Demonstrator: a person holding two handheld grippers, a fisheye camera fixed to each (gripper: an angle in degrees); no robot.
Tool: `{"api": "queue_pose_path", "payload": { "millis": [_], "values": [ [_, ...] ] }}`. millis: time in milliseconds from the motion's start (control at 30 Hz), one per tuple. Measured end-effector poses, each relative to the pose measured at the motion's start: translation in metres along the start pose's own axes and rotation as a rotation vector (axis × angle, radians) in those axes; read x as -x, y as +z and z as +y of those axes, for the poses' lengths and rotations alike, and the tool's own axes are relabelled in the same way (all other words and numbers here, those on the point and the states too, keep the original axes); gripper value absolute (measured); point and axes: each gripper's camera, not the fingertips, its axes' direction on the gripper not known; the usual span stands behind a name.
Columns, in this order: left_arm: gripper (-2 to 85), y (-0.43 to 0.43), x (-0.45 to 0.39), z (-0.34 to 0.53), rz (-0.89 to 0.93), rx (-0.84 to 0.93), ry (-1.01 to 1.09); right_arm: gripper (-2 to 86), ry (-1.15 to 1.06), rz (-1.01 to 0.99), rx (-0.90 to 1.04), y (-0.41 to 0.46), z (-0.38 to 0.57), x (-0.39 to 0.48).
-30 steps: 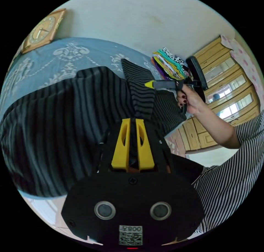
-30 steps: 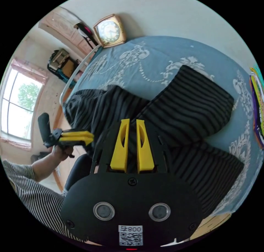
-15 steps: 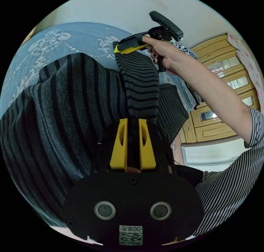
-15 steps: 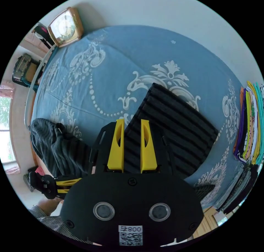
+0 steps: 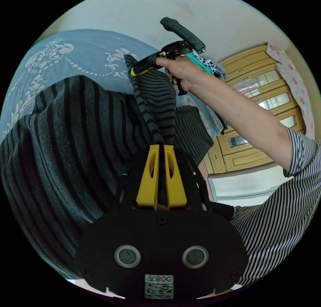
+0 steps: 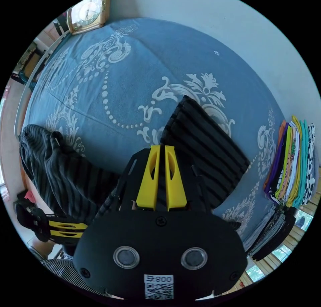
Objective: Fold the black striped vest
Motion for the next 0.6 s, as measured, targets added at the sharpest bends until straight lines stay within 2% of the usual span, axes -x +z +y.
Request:
{"api": "queue_pose_path", "payload": {
  "millis": [233, 433, 600],
  "values": [
    [2.5, 0.066, -0.059, 0.007, 0.044, 0.075, 0.147, 2.2, -0.065, -0.024, -0.082, -0.009, 0.092, -0.018],
    [2.5, 0.145, -0.104, 0.026, -0.081, 0.193, 0.225, 2.1, -0.042, -0.02, -0.174, -0.006, 0.22, -0.036],
    [2.5, 0.206, -0.12, 0.039, -0.148, 0.244, 0.217, 2.0, 0.086, -0.052, -0.268, 0.023, 0.348, -0.05]
  ]
}}
